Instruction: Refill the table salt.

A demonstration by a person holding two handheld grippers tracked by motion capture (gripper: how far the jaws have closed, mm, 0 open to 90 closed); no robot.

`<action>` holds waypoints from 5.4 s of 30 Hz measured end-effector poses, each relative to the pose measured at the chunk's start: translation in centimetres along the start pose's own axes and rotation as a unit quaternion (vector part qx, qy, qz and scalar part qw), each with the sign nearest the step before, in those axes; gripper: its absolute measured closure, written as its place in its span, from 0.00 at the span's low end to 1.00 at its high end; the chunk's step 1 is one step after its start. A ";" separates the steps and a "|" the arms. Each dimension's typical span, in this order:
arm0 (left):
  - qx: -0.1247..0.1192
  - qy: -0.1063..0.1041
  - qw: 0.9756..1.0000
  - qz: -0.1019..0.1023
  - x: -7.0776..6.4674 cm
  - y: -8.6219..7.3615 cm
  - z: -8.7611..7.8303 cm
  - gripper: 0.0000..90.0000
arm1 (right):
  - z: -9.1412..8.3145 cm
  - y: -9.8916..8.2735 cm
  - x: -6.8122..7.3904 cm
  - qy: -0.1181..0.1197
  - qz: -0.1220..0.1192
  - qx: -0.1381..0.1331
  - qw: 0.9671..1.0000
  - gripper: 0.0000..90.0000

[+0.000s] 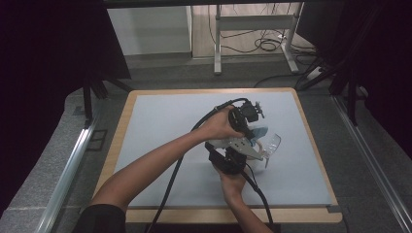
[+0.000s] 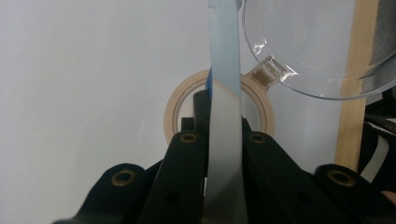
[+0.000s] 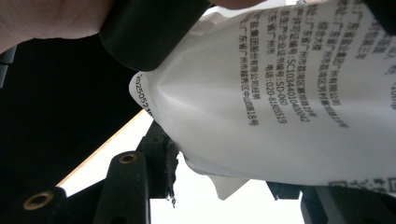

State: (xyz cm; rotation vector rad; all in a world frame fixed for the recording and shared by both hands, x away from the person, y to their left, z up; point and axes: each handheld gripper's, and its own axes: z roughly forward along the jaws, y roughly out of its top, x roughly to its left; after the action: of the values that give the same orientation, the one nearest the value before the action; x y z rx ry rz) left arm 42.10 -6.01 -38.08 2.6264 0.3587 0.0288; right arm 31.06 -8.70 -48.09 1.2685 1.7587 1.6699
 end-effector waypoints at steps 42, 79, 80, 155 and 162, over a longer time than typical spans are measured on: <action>-0.006 -0.003 1.000 -0.006 0.0 -0.2 0.0 1.00 | 0.1 -0.1 0.1 -0.001 -0.001 0.001 1.000 0.58; 0.000 -0.002 1.000 0.004 -0.1 0.2 -0.4 1.00 | -0.1 0.3 0.1 -0.002 -0.001 -0.007 1.000 0.59; 0.000 -0.002 1.000 0.004 -0.1 0.2 -0.4 1.00 | -0.1 0.3 0.1 -0.002 0.000 -0.007 1.000 0.59; 0.012 -0.003 1.000 0.009 0.1 0.3 -0.3 1.00 | 0.2 0.3 0.2 -0.003 0.025 -0.015 1.000 0.62; 0.010 -0.004 1.000 0.011 0.1 0.3 -0.3 1.00 | 0.1 0.3 0.2 -0.004 0.023 -0.014 1.000 0.62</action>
State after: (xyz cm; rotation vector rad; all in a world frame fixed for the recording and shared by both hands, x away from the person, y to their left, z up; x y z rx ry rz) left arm 42.26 -6.11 -37.64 2.6491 0.3290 0.0222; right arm 31.19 -8.53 -47.81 1.3106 1.7074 1.7064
